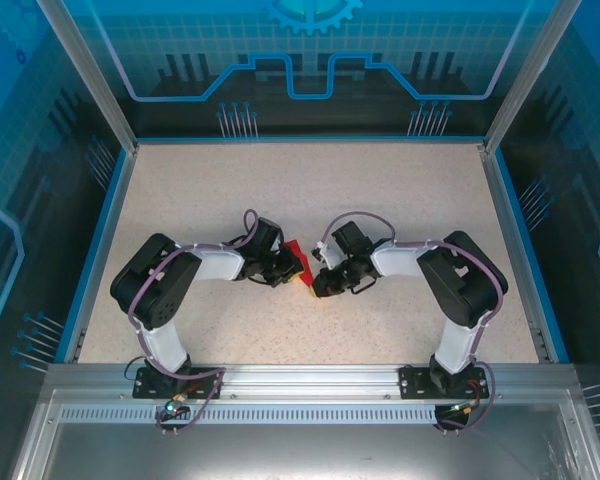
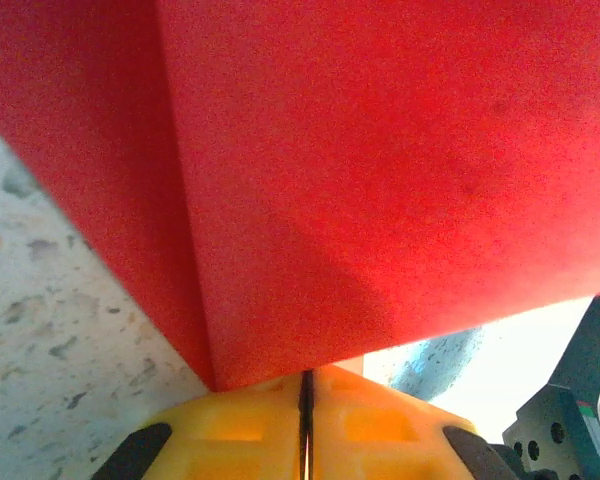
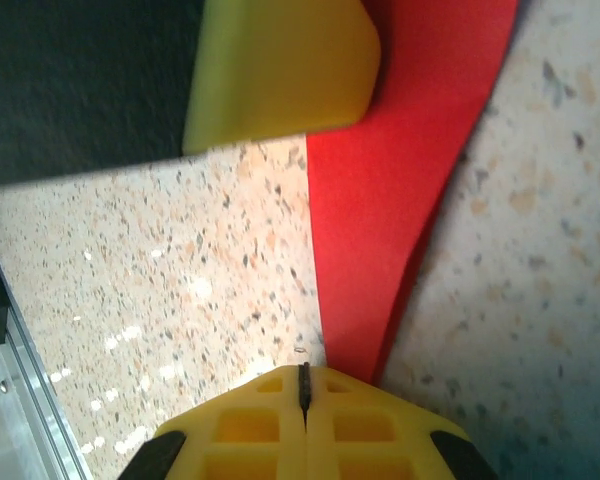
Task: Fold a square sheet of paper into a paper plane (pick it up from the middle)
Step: Fold the wing for the fifth time at the center of the table.
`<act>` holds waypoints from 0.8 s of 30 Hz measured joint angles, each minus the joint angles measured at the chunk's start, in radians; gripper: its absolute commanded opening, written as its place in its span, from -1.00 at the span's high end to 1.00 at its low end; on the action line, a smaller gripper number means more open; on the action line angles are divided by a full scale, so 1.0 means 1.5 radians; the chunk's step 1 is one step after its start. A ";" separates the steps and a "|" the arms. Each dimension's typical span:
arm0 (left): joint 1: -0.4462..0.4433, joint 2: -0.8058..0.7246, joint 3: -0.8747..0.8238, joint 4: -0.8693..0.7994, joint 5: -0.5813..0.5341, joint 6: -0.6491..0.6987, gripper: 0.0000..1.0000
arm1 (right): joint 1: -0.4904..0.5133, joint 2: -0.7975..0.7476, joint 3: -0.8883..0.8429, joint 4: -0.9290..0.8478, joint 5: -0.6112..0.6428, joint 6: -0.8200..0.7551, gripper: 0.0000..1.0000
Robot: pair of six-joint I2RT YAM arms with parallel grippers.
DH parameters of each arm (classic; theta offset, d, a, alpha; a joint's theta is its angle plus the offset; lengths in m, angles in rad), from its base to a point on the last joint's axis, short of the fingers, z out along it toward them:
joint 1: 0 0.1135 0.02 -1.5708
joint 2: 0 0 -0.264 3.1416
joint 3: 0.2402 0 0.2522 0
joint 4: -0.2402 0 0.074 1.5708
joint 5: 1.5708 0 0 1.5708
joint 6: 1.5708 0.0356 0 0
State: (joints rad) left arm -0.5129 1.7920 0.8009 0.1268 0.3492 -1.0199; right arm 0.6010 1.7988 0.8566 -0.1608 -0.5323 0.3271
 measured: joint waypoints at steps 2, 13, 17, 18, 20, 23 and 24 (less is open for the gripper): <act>0.000 0.001 0.002 -0.005 0.000 0.001 0.80 | 0.000 -0.012 -0.014 0.000 0.001 -0.002 1.00; 0.000 0.003 0.011 -0.012 -0.008 0.019 0.80 | -0.004 -0.114 -0.040 -0.112 0.007 -0.001 0.97; 0.000 0.003 0.012 -0.012 -0.008 0.022 0.80 | -0.004 -0.094 0.022 -0.109 0.013 0.004 0.99; 0.000 0.003 0.012 -0.012 -0.008 0.022 0.80 | -0.002 -0.082 0.039 -0.105 0.017 0.006 0.99; 0.000 0.003 0.012 -0.012 -0.008 0.022 0.80 | 0.002 -0.054 0.069 -0.098 0.024 0.009 1.00; 0.000 0.003 0.012 -0.012 -0.008 0.022 0.80 | 0.011 -0.014 0.096 -0.086 0.036 0.011 1.00; 0.000 0.003 0.012 -0.012 -0.008 0.023 0.80 | 0.014 -0.004 0.099 -0.084 0.040 0.012 1.00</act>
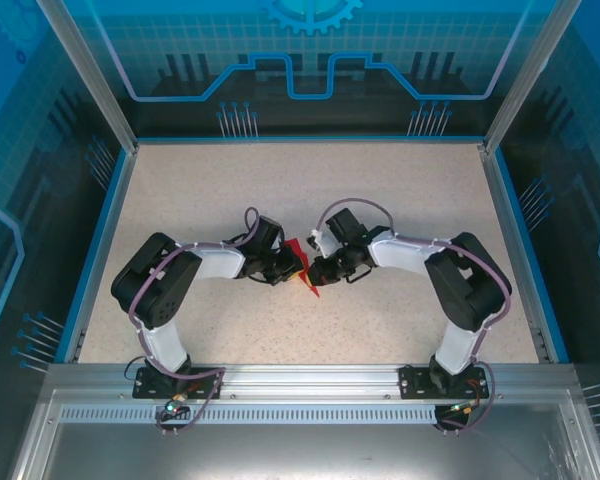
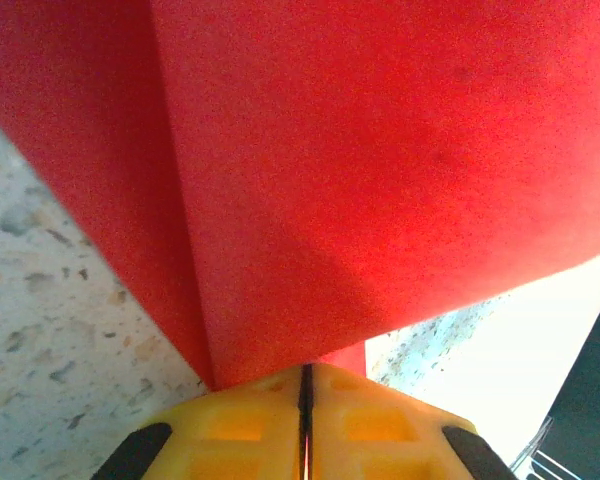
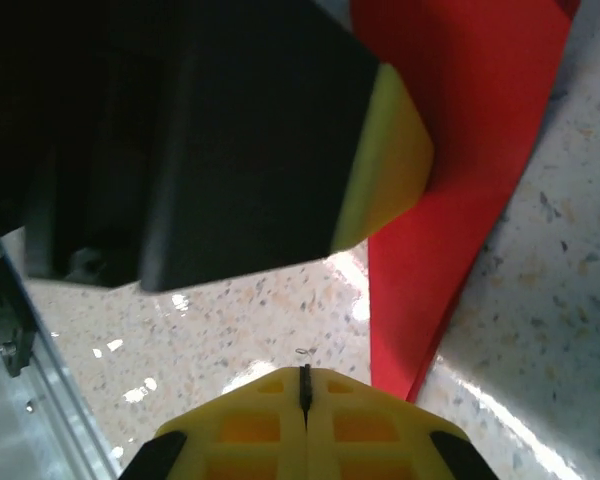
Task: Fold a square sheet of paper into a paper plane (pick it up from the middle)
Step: Fold the wing for the fifth time at the center of the table.
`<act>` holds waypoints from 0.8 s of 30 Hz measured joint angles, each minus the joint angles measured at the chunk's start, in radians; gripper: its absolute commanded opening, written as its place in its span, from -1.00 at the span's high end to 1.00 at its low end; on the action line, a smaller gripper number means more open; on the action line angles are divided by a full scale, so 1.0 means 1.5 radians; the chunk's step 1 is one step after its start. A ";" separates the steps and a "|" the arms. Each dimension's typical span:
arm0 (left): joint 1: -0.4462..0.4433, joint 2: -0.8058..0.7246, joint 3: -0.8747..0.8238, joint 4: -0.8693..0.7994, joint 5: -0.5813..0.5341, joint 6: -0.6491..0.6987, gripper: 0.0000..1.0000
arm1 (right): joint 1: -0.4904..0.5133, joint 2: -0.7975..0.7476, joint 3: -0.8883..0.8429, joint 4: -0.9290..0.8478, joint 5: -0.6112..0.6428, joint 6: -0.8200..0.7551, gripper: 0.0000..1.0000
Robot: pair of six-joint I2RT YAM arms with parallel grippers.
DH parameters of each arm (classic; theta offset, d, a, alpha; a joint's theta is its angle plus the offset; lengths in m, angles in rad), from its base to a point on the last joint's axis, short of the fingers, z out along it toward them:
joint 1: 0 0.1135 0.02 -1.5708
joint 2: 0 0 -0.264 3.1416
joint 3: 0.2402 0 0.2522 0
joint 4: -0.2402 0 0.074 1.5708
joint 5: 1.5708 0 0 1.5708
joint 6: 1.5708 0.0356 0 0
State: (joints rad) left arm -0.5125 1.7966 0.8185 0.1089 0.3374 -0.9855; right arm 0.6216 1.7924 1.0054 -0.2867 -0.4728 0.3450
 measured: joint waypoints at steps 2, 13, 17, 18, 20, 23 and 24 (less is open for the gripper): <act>0.000 0.000 0.000 0.000 0.000 0.001 0.80 | 0.001 0.018 0.001 0.000 0.008 0.002 1.00; 0.000 -0.009 -0.031 0.059 0.012 0.019 0.76 | 0.001 0.047 0.001 0.004 0.024 0.002 1.00; -0.008 -0.023 -0.057 0.093 0.018 0.024 0.78 | 0.001 0.048 0.000 0.005 0.024 0.002 1.00; -0.012 -0.023 -0.059 0.098 0.018 0.027 0.78 | 0.001 0.048 0.000 0.005 0.023 0.002 1.00; -0.019 -0.023 -0.064 0.110 0.018 0.029 0.79 | 0.001 0.048 0.000 0.005 0.023 0.002 1.00; -0.022 -0.023 -0.069 0.121 0.018 0.029 0.79 | 0.001 0.048 0.000 0.005 0.023 0.002 1.00; -0.022 -0.023 -0.069 0.122 0.018 0.029 0.79 | 0.001 0.048 0.000 0.005 0.023 0.002 1.00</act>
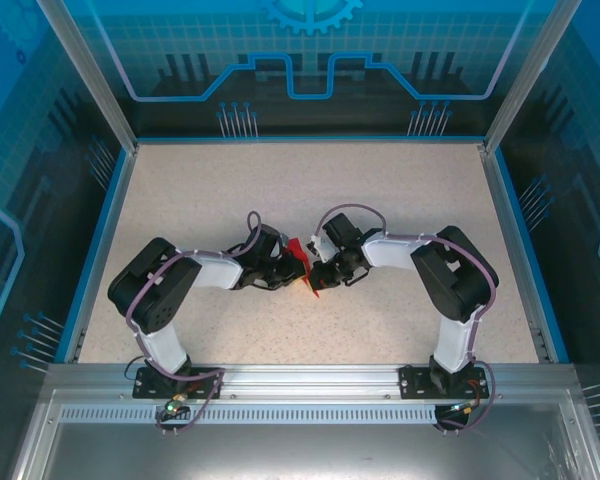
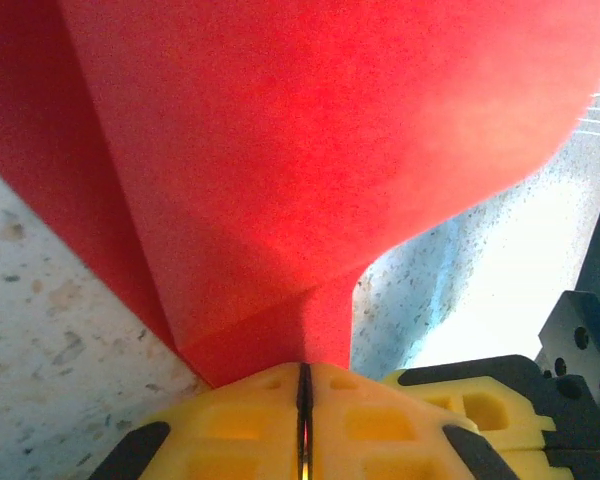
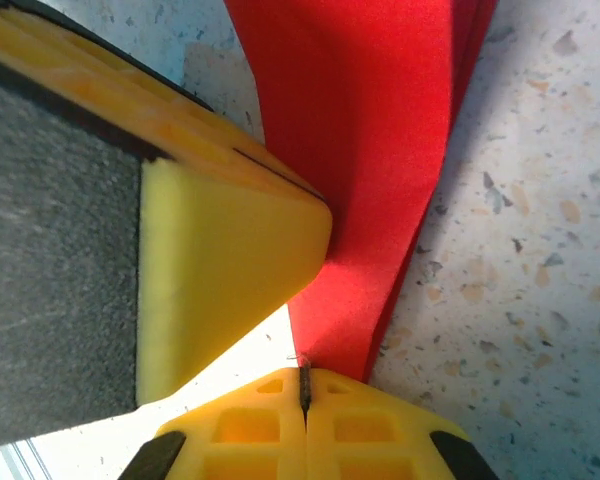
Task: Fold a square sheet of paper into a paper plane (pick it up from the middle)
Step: Fold the wing for the fifth time at the center of the table.
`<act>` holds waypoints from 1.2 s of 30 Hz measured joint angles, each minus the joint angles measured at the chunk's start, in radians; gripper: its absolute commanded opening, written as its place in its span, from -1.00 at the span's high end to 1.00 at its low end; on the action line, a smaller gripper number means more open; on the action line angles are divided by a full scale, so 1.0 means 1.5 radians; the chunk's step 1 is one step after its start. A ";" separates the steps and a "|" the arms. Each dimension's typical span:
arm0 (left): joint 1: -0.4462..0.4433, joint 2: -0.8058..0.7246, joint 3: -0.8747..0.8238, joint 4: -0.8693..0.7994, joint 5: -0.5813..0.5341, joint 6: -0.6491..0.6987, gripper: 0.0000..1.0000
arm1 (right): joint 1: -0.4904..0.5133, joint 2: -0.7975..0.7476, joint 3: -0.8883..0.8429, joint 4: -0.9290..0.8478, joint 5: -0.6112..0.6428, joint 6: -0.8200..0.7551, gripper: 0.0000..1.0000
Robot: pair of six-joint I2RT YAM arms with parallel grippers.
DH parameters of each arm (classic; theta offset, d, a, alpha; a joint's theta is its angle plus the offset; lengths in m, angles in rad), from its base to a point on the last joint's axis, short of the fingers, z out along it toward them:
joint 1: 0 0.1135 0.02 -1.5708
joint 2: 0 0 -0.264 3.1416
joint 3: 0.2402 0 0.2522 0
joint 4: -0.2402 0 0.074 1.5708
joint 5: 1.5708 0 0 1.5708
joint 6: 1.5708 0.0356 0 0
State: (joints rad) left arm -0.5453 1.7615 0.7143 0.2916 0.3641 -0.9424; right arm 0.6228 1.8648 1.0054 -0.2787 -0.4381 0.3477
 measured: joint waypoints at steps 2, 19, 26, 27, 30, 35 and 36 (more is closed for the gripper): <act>0.000 0.001 0.000 0.004 0.000 0.000 0.79 | 0.000 0.000 0.000 0.000 0.000 0.000 1.00; 0.014 0.007 0.063 -0.120 -0.062 0.095 0.80 | 0.000 -0.005 -0.014 0.012 0.008 -0.001 1.00; 0.057 0.025 0.104 -0.160 -0.069 0.147 0.80 | 0.000 -0.006 -0.017 0.017 0.008 -0.001 1.00; 0.063 0.027 0.109 -0.163 -0.069 0.155 0.80 | 0.000 -0.006 -0.018 0.018 0.008 -0.001 1.00; 0.078 0.036 0.123 -0.167 -0.069 0.173 0.80 | 0.000 -0.006 -0.018 0.018 0.008 -0.001 1.00; 0.092 0.045 0.127 -0.167 -0.065 0.194 0.80 | 0.000 -0.006 -0.018 0.017 0.008 -0.001 1.00; 0.093 0.047 0.128 -0.168 -0.063 0.195 0.80 | 0.000 -0.006 -0.018 0.017 0.008 -0.001 1.00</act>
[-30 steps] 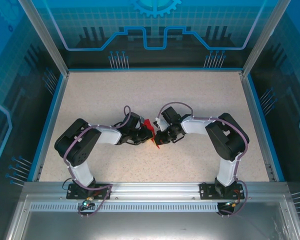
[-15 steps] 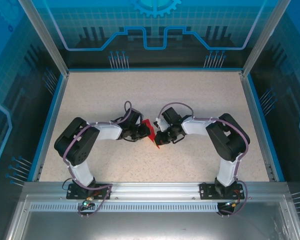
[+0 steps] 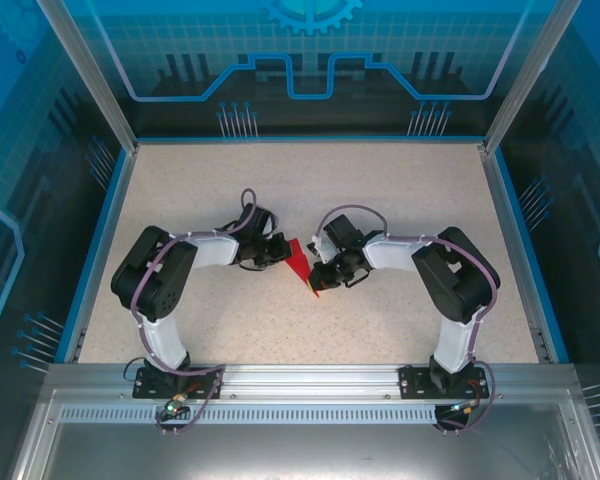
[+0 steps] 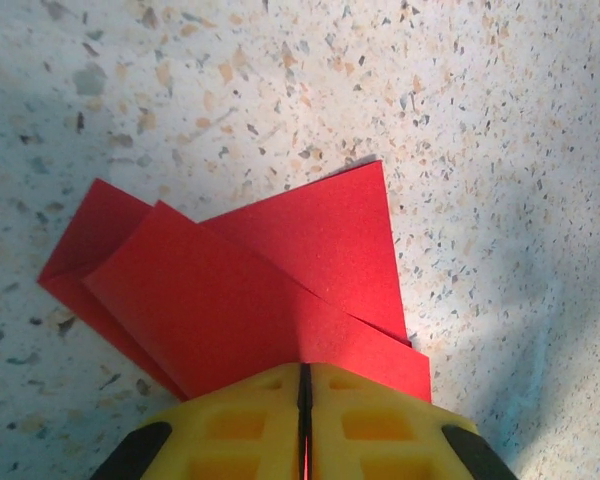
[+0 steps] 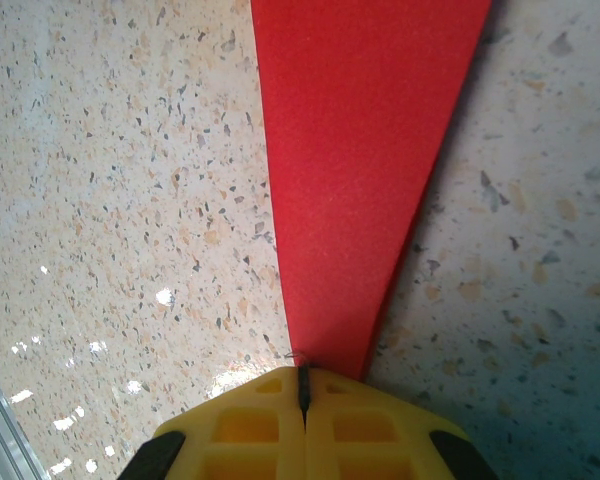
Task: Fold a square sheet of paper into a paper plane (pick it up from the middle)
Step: Fold the wing for the fifth time at the center of the table.
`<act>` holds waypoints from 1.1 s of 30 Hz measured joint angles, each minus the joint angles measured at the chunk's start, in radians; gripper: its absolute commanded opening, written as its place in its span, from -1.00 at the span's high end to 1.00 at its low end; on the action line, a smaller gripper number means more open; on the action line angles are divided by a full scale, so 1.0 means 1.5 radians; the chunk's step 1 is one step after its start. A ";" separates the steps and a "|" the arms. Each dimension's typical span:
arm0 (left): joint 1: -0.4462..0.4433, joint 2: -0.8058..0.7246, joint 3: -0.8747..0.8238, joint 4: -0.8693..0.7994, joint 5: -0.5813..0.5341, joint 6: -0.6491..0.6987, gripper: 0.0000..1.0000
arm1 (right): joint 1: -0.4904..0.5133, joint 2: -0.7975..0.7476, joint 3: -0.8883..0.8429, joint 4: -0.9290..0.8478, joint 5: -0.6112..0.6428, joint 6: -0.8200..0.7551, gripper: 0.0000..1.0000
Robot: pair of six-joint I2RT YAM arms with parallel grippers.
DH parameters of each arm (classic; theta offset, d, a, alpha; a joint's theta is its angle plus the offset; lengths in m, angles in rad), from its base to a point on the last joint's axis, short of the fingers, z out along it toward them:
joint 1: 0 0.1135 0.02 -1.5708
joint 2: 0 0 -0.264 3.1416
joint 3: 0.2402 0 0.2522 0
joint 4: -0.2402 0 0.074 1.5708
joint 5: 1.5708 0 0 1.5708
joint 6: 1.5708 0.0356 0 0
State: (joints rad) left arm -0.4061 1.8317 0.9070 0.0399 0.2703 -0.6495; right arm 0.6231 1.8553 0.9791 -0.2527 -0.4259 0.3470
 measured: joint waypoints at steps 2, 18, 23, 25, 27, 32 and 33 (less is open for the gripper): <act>0.002 0.002 0.001 0.000 0.005 0.002 0.80 | 0.000 0.000 0.000 0.000 0.000 0.000 1.00; 0.046 0.012 0.015 -0.014 0.025 0.019 0.82 | 0.000 -0.017 -0.040 0.050 0.002 0.007 1.00; 0.073 0.018 0.033 -0.034 0.010 0.019 0.82 | 0.000 -0.018 -0.043 0.055 0.002 0.011 1.00; 0.092 0.018 0.043 -0.047 -0.014 0.019 0.82 | 0.000 -0.018 -0.042 0.055 0.002 0.012 1.00; 0.108 0.018 0.052 -0.060 -0.036 0.019 0.82 | 0.000 -0.018 -0.042 0.055 0.002 0.013 1.00; 0.125 0.005 0.057 -0.078 -0.053 0.018 0.82 | 0.000 -0.018 -0.042 0.055 0.002 0.013 1.00; 0.123 -0.005 0.055 -0.078 -0.052 0.016 0.82 | 0.000 -0.018 -0.041 0.055 0.002 0.013 1.00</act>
State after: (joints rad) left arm -0.2214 1.8240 0.9894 -0.0776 0.1921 -0.6250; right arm 0.6228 1.8286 0.9180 -0.1703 -0.4229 0.3660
